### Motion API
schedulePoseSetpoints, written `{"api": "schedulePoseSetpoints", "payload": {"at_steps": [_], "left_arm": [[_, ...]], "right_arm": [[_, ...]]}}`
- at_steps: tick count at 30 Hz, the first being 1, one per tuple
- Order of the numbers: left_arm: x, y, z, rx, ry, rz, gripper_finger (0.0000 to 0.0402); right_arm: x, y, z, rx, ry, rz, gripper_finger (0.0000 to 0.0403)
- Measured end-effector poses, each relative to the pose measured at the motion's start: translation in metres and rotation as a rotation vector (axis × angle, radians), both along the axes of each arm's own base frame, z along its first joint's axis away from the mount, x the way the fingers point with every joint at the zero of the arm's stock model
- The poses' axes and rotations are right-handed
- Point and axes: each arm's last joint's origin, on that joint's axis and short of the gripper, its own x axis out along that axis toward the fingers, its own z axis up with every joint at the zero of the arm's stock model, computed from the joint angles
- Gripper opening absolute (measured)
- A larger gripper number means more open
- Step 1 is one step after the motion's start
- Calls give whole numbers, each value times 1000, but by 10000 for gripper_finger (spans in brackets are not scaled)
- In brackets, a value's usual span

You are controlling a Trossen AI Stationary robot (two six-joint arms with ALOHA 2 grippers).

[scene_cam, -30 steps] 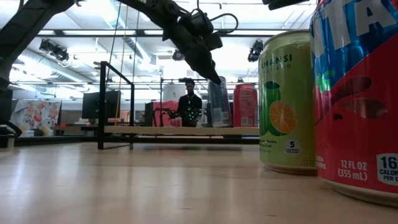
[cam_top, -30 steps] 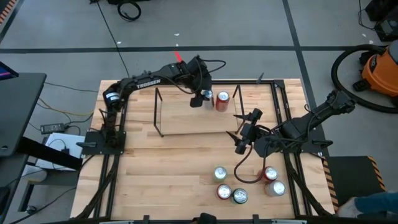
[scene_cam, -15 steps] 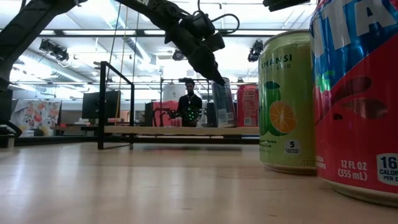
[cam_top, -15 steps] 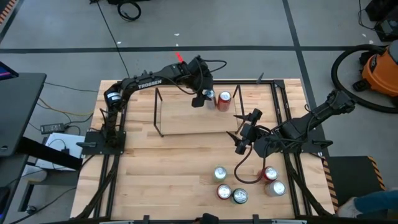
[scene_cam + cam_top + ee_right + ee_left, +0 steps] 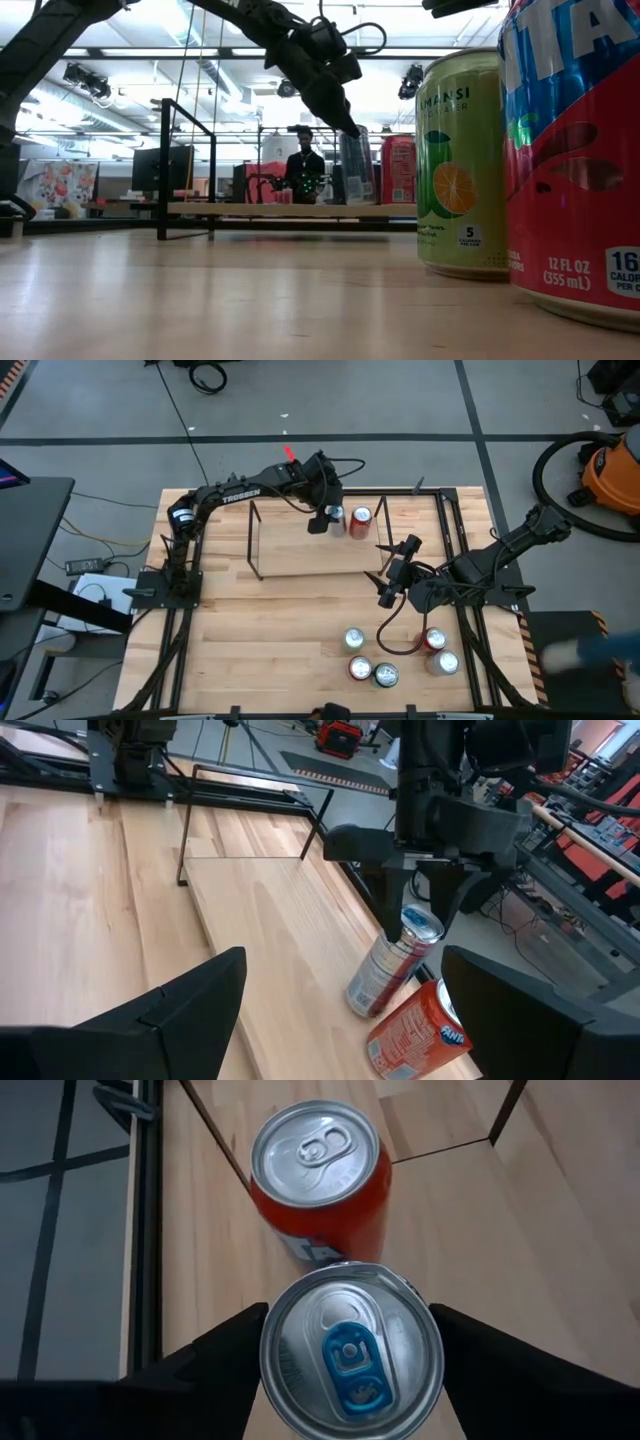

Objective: Place canned beverage on shelf
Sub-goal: Put the blue soda can on the shelf

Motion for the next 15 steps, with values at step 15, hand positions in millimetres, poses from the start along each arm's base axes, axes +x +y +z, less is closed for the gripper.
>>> {"api": "schedulePoseSetpoints", "payload": {"at_steps": [15], "left_arm": [[0,0,1,24,7,11,293]], "right_arm": [[0,0,0,4,1,5,347]]}}
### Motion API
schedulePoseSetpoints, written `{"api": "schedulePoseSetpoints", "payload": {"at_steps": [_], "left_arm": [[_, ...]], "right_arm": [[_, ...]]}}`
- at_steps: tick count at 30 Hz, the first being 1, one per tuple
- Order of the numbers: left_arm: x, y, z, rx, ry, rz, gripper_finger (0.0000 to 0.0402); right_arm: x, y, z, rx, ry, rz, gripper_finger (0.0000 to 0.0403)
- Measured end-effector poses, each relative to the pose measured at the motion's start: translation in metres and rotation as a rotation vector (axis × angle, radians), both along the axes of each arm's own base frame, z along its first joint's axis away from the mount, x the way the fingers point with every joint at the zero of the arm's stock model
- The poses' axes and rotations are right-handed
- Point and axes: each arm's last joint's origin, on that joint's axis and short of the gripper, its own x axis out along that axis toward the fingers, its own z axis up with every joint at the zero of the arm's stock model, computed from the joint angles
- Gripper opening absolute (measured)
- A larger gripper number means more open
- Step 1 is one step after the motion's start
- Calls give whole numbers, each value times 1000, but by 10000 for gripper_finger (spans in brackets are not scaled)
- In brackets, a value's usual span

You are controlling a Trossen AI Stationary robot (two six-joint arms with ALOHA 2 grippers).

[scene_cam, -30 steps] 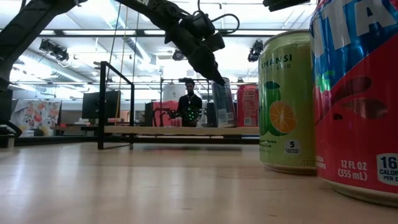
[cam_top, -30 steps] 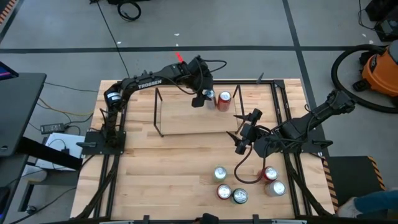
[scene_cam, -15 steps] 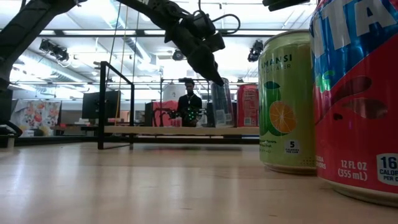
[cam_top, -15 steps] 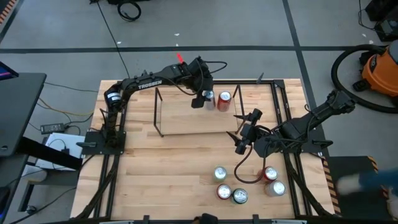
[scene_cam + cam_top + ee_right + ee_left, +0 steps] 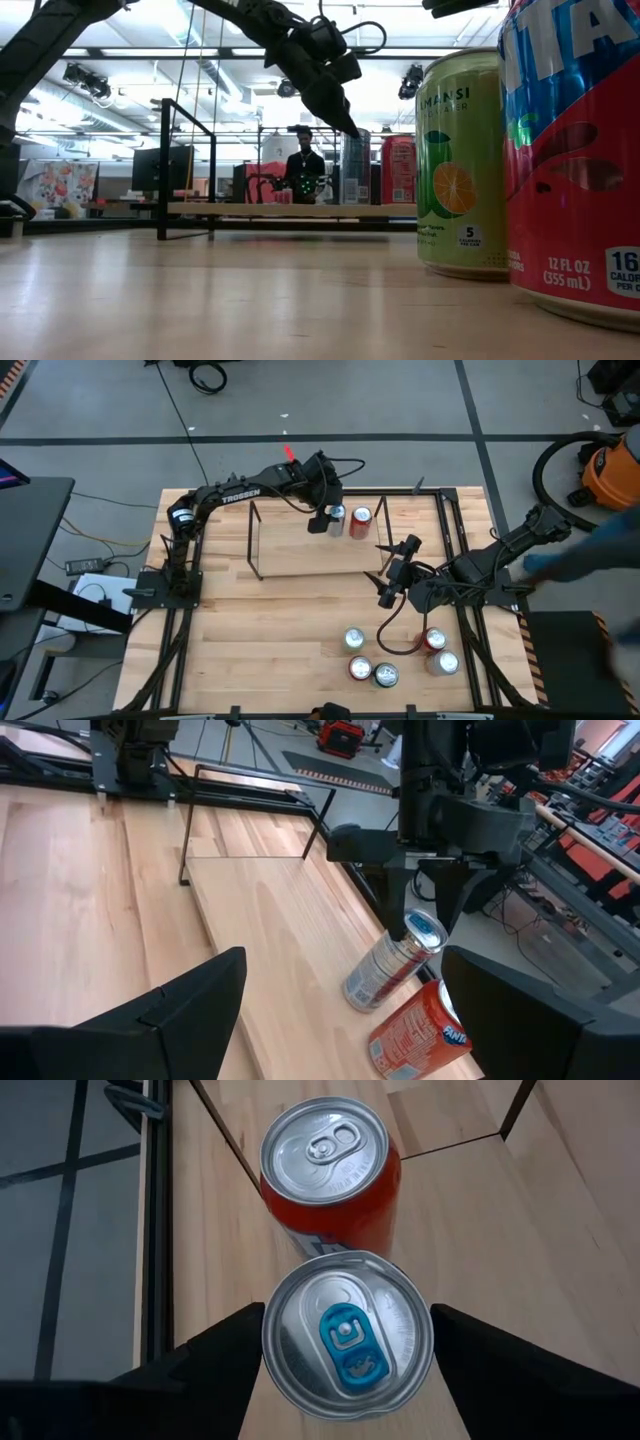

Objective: Place canned beverage on shelf
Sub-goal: Put the blue soda can on the shelf, then put the light green soda can on the shelf

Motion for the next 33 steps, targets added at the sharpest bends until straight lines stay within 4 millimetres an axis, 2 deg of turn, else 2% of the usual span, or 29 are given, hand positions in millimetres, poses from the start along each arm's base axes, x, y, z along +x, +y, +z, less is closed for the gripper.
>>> {"api": "schedulePoseSetpoints", "payload": {"at_steps": [14,33], "left_arm": [[3,-6,-1,24,27,43,295],[4,-15,4,39,33,74,357]], "right_arm": [[0,0,0,6,1,6,347],[0,0,0,10,-4,9,347]]}}
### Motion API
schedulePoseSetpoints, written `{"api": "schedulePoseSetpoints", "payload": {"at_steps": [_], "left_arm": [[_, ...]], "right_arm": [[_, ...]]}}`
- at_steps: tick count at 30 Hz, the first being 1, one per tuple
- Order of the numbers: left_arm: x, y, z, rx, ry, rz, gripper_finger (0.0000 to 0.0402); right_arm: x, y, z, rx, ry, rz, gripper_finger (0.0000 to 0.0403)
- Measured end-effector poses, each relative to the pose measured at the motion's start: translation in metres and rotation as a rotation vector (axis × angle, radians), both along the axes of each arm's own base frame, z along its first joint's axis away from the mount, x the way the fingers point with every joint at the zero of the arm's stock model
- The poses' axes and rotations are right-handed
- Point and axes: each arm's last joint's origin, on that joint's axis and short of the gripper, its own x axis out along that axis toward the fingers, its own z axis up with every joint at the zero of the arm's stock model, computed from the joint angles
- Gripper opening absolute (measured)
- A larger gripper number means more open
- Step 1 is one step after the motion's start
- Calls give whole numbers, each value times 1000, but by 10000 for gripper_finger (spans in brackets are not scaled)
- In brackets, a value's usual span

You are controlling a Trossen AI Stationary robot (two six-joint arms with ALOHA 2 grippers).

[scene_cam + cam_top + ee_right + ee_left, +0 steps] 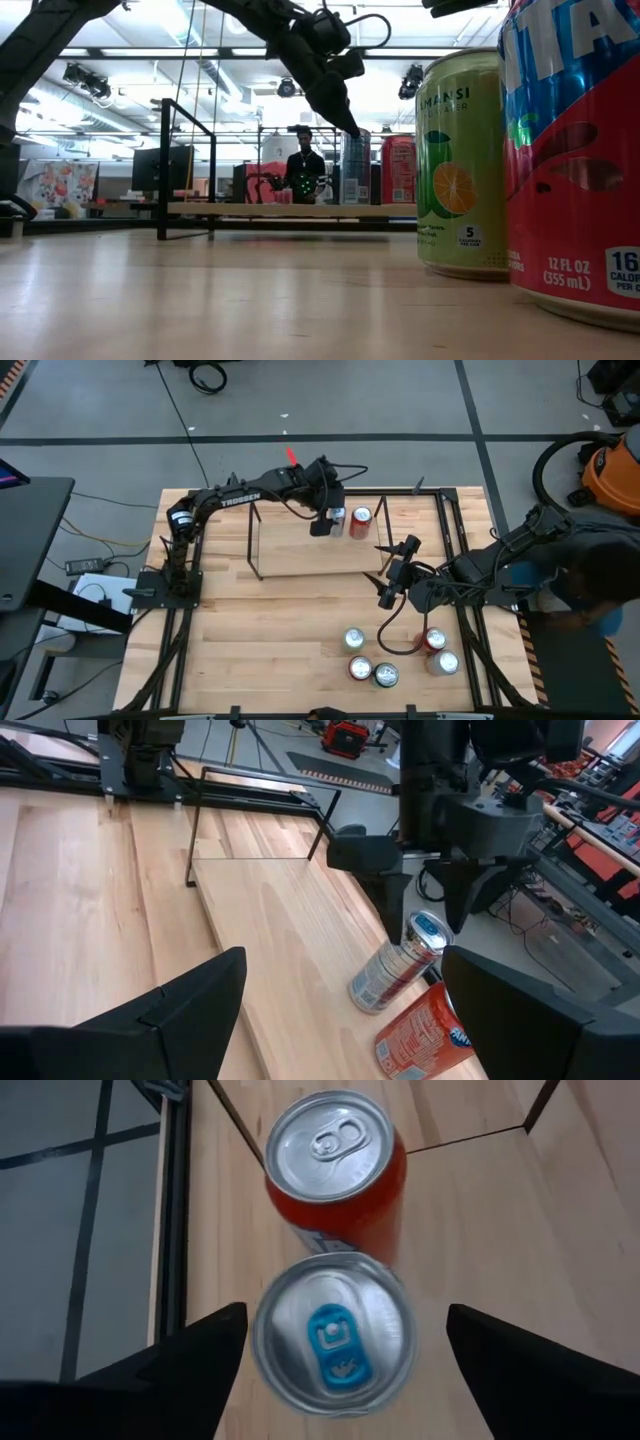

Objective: Place canned beverage on shelf
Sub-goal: Put the light green soda can on the shelf

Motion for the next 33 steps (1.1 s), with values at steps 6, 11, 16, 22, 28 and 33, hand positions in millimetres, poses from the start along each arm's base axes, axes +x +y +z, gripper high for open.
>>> {"api": "schedulePoseSetpoints", "payload": {"at_steps": [6,11,16,22,28,33], "left_arm": [[-4,-1,7,-20,36,6,357],[-4,-1,29,-9,-1,9,357],[-7,-2,54,-5,-31,16,357],[-10,-29,74,-69,20,-25,357],[-7,-89,66,-168,173,-102,357],[-2,-149,63,-180,240,-132,357]], "right_arm": [[0,0,0,0,0,0,347],[0,0,1,4,-7,0,347],[1,1,1,7,-8,8,347],[0,2,1,-6,0,19,347],[-12,11,4,8,-5,65,347],[-27,10,2,64,8,44,347]]}}
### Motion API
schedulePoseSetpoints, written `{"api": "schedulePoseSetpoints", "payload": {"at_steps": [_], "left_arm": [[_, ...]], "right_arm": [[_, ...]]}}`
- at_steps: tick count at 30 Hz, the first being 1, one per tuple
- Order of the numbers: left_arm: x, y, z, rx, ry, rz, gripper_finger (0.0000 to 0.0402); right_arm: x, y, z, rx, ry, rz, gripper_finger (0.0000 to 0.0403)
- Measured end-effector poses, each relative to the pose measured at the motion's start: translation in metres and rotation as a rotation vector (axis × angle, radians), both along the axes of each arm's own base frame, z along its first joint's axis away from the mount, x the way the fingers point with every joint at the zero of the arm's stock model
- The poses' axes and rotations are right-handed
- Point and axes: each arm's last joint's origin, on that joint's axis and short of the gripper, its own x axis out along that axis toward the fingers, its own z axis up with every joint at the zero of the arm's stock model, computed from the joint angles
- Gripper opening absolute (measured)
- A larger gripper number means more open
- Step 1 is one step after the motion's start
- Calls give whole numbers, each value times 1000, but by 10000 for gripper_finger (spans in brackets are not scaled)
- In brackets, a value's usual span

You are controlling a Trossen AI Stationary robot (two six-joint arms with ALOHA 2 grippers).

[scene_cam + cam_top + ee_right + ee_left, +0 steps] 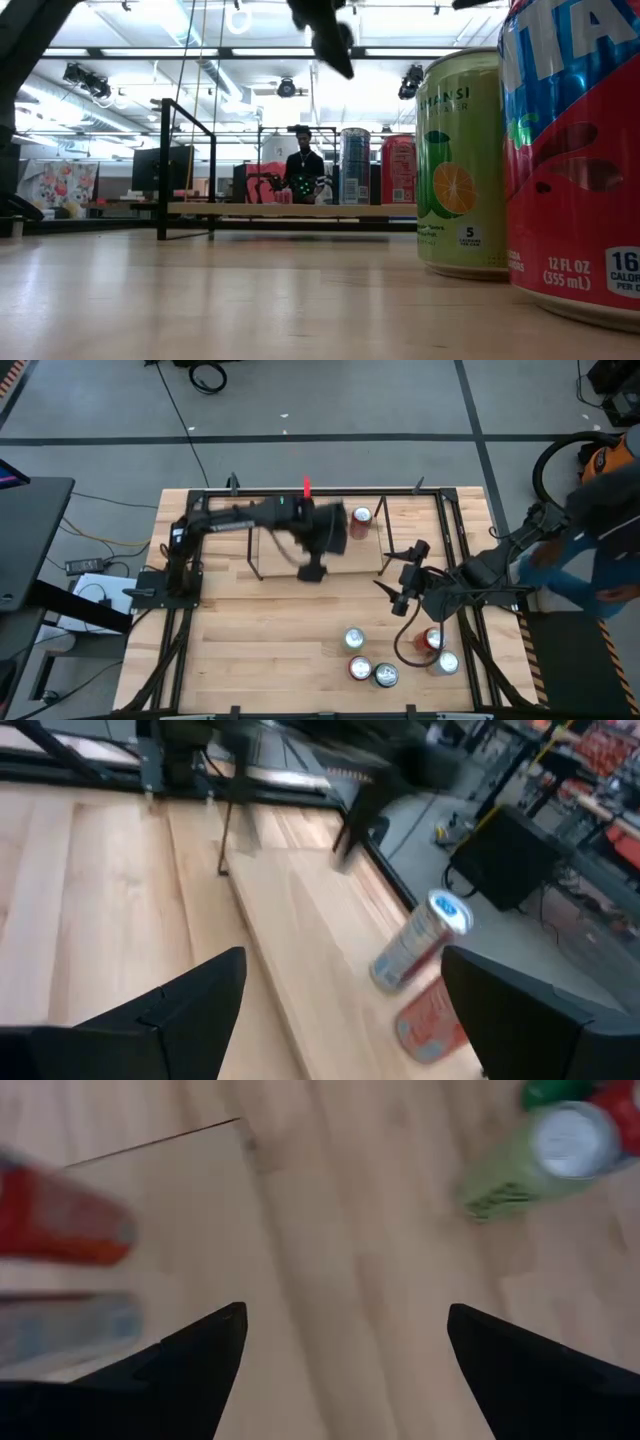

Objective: Place canned beverage on shelf
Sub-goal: Put the light green soda can on the shelf

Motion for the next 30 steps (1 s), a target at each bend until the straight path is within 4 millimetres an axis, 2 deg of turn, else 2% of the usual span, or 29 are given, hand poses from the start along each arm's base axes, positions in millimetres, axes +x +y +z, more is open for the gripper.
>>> {"api": "schedulePoseSetpoints", "payload": {"at_steps": [4,8,12,17,21,25,30], "left_arm": [[1,-46,0,54,3,-24,357],[2,-82,1,58,-36,15,357],[7,-111,-5,20,-70,16,357],[21,-142,-26,20,-86,-62,357],[35,-160,-49,35,-93,-139,357],[43,-166,-64,47,-88,-229,357],[51,-165,-69,-9,-125,-330,357]], "right_arm": [[-8,0,-3,44,15,-16,347],[-17,2,-8,82,36,-33,347],[-19,4,-8,90,28,-37,347],[-18,4,-7,93,18,-37,347],[-18,3,-7,68,4,-53,347],[-18,4,-6,62,2,-49,347],[-18,4,-6,60,1,-46,347]]}}
